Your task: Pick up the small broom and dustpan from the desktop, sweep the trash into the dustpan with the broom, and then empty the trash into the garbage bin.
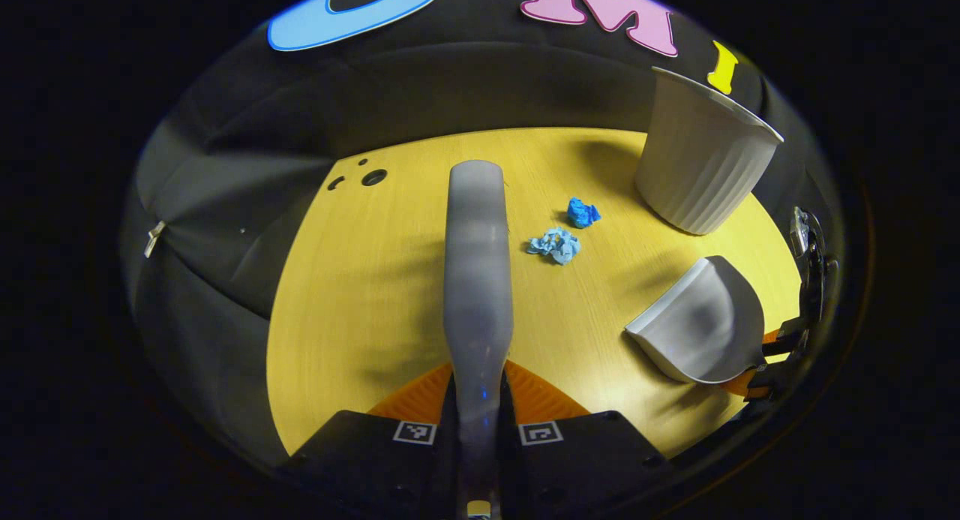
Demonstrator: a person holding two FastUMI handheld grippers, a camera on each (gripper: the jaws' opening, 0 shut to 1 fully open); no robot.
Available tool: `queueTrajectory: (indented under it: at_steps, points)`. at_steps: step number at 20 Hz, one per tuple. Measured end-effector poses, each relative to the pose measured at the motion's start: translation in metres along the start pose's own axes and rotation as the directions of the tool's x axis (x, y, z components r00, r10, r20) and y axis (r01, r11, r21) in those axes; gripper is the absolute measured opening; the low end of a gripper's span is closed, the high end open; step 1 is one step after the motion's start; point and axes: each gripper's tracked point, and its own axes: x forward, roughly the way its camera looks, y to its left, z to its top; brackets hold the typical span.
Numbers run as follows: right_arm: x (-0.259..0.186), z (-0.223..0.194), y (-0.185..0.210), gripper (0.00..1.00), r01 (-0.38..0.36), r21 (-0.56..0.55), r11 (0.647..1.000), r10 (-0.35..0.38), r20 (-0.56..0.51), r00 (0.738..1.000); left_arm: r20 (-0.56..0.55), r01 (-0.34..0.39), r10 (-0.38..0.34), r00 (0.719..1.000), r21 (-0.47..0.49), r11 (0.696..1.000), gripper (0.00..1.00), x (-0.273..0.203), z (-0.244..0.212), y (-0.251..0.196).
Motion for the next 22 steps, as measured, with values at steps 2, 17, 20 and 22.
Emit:
queueTrajectory:
  at_steps: [2, 17, 20, 22]
  points:
    - [0.002, -0.003, -0.001, 0.47, -0.028, -0.022, 0.999, 0.027, -0.022, 0.999, -0.037, 0.035, -0.035, 0.999, 0.017, 0.999, 0.29, 0.017, 0.000, -0.003]
    - [-0.013, -0.016, -0.019, 0.33, -0.100, -0.132, 0.986, 0.094, -0.054, 0.994, -0.140, 0.091, -0.024, 0.990, 0.494, 0.865, 0.29, 0.124, 0.084, -0.007]
    - [-0.015, -0.014, -0.022, 0.33, -0.096, -0.139, 0.986, 0.092, -0.041, 0.995, -0.146, 0.107, -0.025, 0.989, 0.585, 0.804, 0.26, 0.129, 0.095, -0.012]
    - [-0.013, -0.014, -0.024, 0.33, -0.100, -0.150, 0.984, 0.095, -0.040, 0.995, -0.153, 0.129, -0.036, 0.988, 0.662, 0.739, 0.26, 0.130, 0.099, -0.020]
